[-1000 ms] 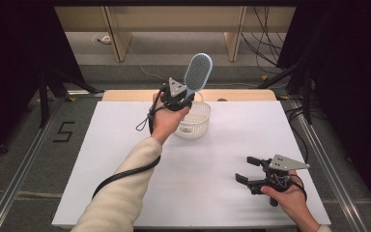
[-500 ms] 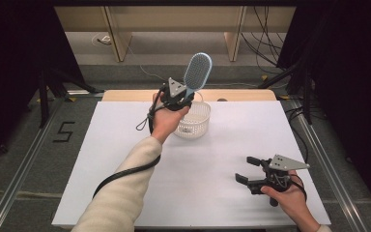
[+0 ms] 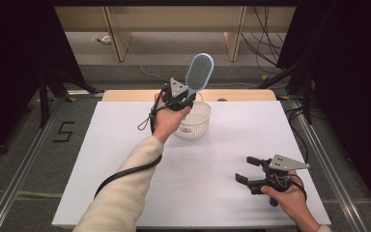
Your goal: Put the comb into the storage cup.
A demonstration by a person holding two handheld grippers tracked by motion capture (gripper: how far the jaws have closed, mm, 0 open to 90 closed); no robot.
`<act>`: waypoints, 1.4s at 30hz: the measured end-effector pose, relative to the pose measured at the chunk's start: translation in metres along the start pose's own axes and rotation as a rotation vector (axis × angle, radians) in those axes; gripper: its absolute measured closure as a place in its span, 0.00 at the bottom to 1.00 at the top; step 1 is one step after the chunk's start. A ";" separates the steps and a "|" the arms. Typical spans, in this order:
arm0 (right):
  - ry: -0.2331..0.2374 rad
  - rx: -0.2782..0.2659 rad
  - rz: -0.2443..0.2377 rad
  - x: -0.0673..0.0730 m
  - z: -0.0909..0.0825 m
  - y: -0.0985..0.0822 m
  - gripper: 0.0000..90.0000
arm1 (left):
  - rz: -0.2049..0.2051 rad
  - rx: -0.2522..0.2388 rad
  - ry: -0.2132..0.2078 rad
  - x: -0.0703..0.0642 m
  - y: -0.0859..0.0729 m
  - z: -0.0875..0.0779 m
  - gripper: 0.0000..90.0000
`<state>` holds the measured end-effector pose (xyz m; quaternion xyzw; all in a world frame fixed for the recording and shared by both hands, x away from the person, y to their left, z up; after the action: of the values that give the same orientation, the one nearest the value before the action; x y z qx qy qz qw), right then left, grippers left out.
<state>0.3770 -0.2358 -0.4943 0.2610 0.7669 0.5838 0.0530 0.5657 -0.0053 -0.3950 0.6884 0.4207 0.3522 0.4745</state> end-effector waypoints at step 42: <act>0.000 0.005 -0.004 0.000 0.000 -0.001 0.17 | 0.005 0.002 -0.004 0.001 -0.006 0.007 0.77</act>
<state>0.3769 -0.2360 -0.4949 0.2596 0.7690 0.5817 0.0534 0.5711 -0.0057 -0.4026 0.6905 0.4184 0.3516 0.4739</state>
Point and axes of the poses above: each handheld gripper's, and its own axes: z roughly forward along the jaws, y roughly out of its top, x roughly to its left, the point moved 7 cm from there along z, roughly forward along the jaws, and after that the axes turned 10 degrees about y, right-handed, at the moved point
